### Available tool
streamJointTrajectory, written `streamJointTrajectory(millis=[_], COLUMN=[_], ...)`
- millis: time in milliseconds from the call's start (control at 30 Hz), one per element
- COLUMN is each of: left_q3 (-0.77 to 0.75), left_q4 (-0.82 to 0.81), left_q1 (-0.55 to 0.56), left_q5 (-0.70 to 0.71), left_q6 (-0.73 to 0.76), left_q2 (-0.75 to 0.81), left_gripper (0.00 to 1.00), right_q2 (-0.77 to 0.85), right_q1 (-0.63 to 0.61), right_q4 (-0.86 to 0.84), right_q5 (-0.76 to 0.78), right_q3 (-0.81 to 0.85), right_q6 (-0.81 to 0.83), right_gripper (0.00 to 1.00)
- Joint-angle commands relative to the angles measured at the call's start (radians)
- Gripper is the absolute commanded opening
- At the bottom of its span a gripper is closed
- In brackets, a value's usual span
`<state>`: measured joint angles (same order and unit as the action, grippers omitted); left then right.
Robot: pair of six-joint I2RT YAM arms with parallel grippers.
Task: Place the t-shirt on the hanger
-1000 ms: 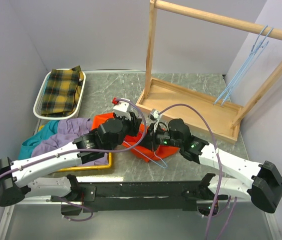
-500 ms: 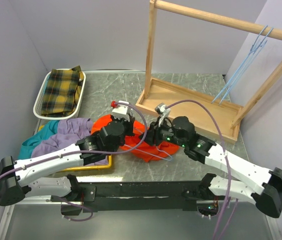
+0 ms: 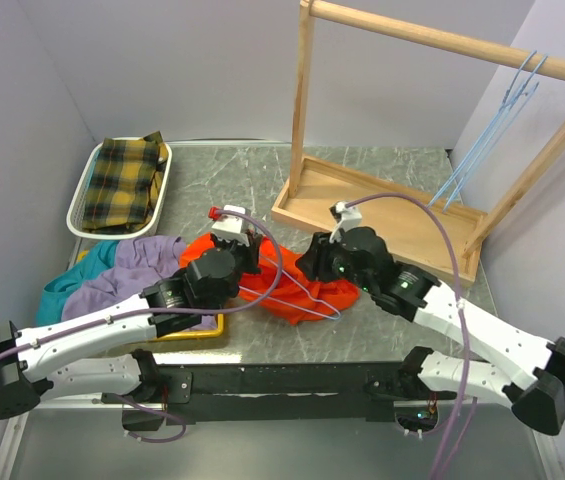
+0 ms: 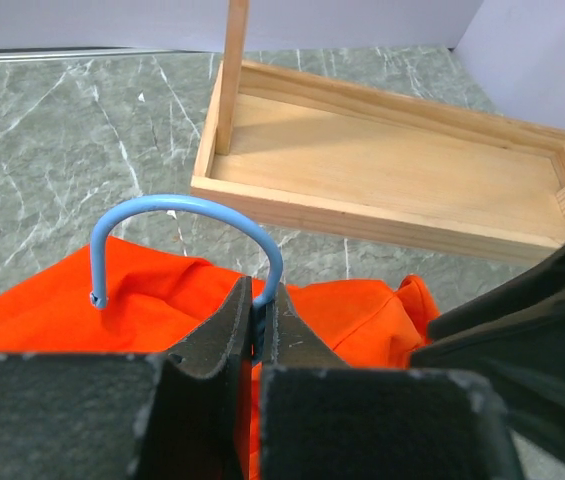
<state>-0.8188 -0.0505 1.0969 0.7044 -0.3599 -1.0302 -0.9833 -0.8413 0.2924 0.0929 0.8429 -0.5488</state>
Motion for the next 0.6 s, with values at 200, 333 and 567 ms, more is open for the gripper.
streamJointTrajectory(millis=[200, 333, 567], left_q3=[0.017, 0.018, 0.027], left_q4=[-0.066, -0.069, -0.092], left_q1=[0.006, 0.006, 0.006], left_q5=[-0.011, -0.006, 0.010], left_q6=[0.029, 0.026, 0.033], left_q2=[0.039, 0.039, 0.048], left_gripper=[0.01, 0.01, 0.01], right_q2=[-0.112, -0.155, -0.216], right_q1=[0.010, 0.010, 0.011], right_q4=[0.010, -0.001, -0.025], right_q5=[-0.050, -0.045, 0.004], right_q3=[-0.019, -0.021, -0.011], right_q6=[-0.013, -0.010, -0.011], right_gripper=[0.54, 0.54, 0.51])
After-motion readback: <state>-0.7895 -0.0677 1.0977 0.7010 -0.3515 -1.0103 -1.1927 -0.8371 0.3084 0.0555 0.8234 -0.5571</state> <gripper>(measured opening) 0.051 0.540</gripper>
